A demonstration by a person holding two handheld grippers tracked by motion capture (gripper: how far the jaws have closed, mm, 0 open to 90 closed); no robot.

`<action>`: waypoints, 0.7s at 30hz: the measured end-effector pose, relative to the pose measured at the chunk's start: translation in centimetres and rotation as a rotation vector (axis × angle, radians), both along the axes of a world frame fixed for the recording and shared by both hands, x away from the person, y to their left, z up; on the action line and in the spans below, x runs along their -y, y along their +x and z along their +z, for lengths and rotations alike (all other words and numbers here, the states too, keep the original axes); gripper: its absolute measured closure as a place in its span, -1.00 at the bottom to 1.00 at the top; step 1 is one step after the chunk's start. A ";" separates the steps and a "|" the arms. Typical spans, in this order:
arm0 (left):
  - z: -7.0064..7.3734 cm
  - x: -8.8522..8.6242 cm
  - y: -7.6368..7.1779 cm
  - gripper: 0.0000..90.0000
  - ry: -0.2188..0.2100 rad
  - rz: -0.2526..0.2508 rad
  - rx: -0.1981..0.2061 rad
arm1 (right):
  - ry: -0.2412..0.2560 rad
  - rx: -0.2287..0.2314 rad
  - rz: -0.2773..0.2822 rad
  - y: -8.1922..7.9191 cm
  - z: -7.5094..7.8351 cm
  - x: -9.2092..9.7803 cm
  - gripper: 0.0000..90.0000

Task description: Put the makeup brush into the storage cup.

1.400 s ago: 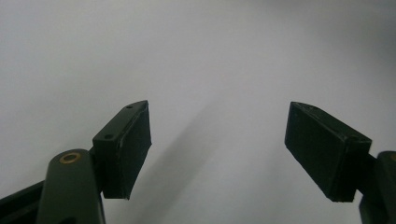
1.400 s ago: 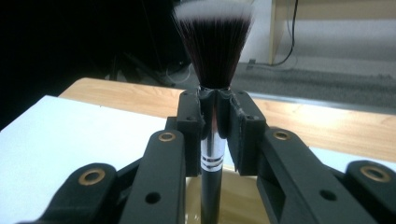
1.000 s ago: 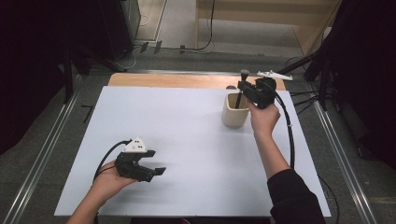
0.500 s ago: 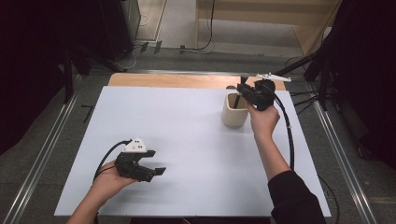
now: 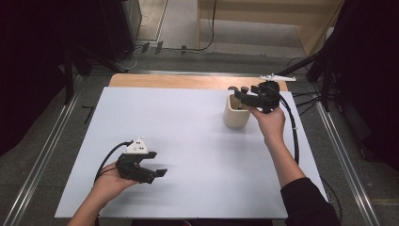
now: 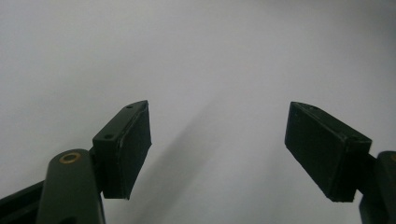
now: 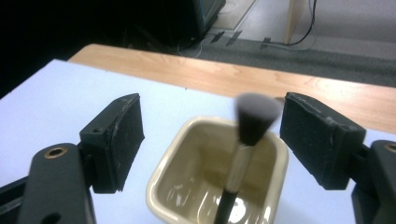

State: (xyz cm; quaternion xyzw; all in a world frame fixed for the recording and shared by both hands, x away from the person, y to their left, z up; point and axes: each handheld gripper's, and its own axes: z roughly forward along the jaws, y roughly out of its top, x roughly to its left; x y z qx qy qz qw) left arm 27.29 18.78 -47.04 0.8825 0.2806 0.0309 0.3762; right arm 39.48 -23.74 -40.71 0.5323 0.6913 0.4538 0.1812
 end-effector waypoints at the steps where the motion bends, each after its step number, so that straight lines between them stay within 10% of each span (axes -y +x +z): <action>1: 0.0 0.0 0.0 -0.48 0.000 0.000 -0.001 | -0.002 -0.005 0.004 -0.1 0.0 0.0 -0.50; 21: 0.0 0.0 0.0 -0.48 0.003 0.001 -0.002 | 0.006 -0.032 0.091 -2.7 -0.5 0.6 -0.53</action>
